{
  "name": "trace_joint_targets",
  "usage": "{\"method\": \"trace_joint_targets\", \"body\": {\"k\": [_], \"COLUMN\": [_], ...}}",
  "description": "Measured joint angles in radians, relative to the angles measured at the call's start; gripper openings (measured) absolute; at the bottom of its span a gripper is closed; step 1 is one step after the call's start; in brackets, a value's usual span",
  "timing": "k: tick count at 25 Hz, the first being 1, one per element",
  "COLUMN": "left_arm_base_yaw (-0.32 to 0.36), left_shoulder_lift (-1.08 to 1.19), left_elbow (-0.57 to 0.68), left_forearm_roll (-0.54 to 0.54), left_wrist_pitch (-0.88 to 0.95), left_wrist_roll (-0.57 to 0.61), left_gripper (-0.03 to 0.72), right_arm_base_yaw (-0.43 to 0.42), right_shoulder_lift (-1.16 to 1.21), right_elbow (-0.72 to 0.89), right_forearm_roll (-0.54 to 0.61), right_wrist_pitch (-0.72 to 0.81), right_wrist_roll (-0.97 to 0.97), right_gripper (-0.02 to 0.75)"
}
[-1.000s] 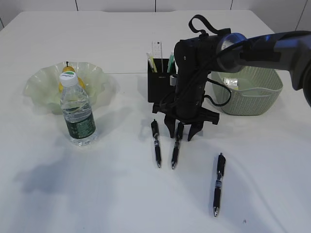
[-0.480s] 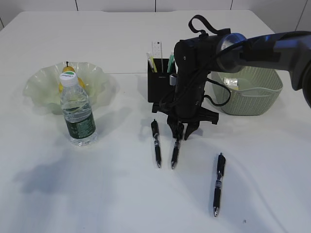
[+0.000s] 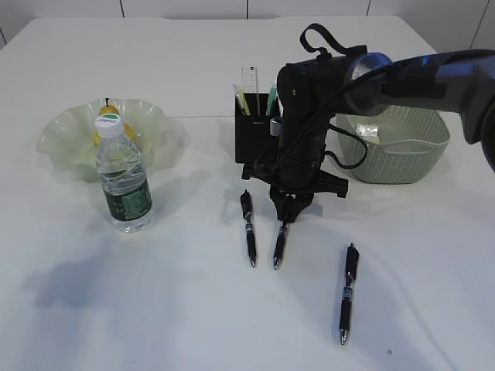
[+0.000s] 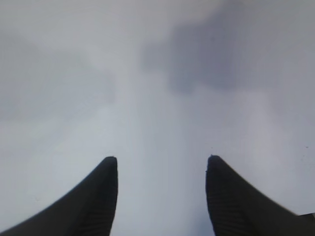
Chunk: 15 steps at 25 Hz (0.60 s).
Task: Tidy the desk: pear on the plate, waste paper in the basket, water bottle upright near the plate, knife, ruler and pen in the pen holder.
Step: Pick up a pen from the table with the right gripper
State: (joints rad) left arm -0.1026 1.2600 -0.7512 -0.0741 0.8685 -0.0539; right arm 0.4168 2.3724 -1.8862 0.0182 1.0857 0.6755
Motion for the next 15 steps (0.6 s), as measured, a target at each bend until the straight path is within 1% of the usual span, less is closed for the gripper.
{"method": "trace_joint_targets", "body": {"k": [5,15], "left_arm_base_yaw": [0.000,0.000], "left_shoulder_lift": [0.000,0.000], "left_elbow": [0.000,0.000], "left_forearm_roll": [0.000,0.000], "left_wrist_pitch": [0.000,0.004], "left_wrist_roll": [0.000,0.000], "left_gripper": [0.401,0.401], "right_arm_base_yaw": [0.000,0.000], "right_shoulder_lift": [0.000,-0.025], "right_elbow": [-0.002,-0.002], "right_forearm_roll": [0.002,0.005], "right_wrist_pitch": [0.006,0.115], "right_wrist_roll": [-0.035,-0.261], "right_gripper": [0.093,0.093]}}
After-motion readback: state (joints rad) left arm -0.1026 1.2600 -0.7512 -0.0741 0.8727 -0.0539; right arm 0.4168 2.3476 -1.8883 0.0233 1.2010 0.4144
